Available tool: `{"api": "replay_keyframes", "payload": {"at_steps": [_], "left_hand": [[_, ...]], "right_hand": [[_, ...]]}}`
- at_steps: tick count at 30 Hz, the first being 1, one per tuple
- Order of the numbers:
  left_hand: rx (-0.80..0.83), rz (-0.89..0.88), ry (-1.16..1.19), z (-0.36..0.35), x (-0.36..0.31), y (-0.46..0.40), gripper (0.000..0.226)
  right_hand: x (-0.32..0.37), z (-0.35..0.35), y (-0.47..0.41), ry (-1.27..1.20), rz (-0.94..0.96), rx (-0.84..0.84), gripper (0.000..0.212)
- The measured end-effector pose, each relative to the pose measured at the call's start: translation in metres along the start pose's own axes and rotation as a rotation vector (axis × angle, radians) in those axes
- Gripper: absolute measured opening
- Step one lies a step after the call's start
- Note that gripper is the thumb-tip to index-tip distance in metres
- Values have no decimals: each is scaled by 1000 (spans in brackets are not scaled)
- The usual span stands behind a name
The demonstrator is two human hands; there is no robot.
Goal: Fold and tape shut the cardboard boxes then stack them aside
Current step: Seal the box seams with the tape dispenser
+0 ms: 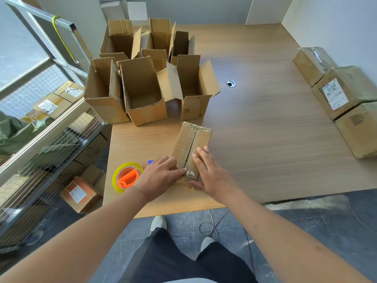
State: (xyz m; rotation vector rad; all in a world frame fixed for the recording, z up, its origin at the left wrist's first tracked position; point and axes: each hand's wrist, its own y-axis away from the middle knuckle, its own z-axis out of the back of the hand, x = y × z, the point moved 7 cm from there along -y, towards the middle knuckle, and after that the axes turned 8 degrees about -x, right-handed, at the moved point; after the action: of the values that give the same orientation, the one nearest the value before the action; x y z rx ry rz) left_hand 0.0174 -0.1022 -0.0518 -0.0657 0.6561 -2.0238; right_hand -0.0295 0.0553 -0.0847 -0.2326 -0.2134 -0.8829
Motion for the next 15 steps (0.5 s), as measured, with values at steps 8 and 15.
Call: {"api": "replay_keyframes", "payload": {"at_steps": [8, 15], "left_hand": [[-64, 24, 14, -16, -2, -8, 18], [51, 100, 95, -12, 18, 2, 43]], "right_hand": [[-2, -16, -5, 88, 37, 44, 79], [-30, -6, -9, 67, 131, 135, 95]]}}
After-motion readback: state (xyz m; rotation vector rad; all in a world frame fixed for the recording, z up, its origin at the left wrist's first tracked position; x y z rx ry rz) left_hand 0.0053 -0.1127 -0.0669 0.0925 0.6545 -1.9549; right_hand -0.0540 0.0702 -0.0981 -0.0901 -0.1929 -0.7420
